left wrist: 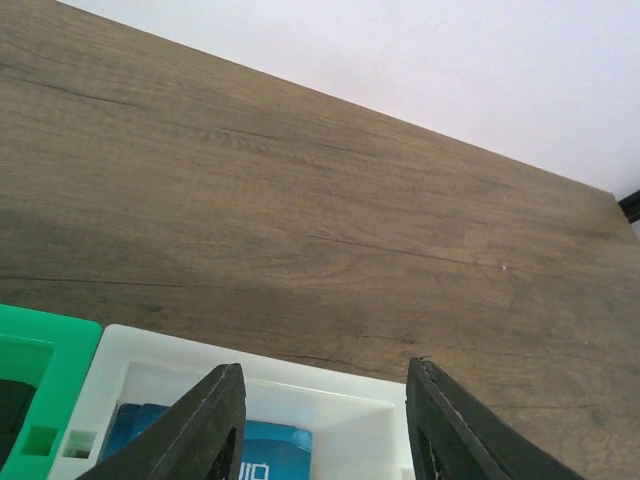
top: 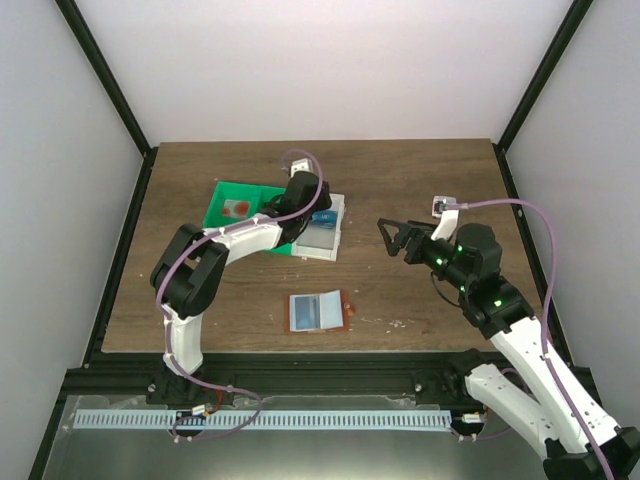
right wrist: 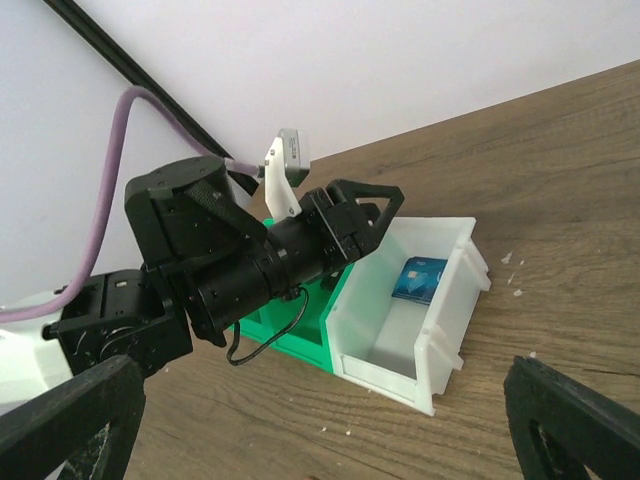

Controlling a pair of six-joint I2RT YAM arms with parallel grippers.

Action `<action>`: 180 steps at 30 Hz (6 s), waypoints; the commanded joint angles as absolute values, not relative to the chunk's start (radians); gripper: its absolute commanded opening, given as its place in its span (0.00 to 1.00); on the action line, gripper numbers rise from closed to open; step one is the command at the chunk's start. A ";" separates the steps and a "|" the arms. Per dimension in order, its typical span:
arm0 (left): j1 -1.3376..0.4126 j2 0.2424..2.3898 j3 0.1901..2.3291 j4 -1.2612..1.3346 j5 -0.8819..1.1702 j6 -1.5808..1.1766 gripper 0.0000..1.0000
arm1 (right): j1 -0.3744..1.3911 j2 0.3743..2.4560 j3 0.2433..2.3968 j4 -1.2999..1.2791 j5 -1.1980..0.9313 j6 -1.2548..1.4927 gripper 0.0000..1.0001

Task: Take the credit cards out of the card holder

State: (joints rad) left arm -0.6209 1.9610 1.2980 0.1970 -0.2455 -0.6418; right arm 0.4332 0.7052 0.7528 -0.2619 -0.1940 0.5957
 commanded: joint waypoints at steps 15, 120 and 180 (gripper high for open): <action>-0.587 1.578 1.174 -0.092 0.097 -0.476 0.50 | 0.425 0.760 0.704 -0.340 -0.392 0.591 0.98; -0.647 1.248 0.103 0.685 0.561 -1.015 0.55 | 1.003 1.536 0.491 0.209 -0.261 0.961 0.00; -0.724 1.393 0.227 0.807 0.668 -1.127 0.58 | 1.002 1.217 0.433 0.029 -0.042 1.026 0.57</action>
State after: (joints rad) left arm -0.6971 1.3705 0.1684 0.7719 0.6575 -1.1278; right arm 0.9974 1.2942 0.4530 0.1123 -0.1486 1.0065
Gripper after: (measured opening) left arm 0.583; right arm 0.515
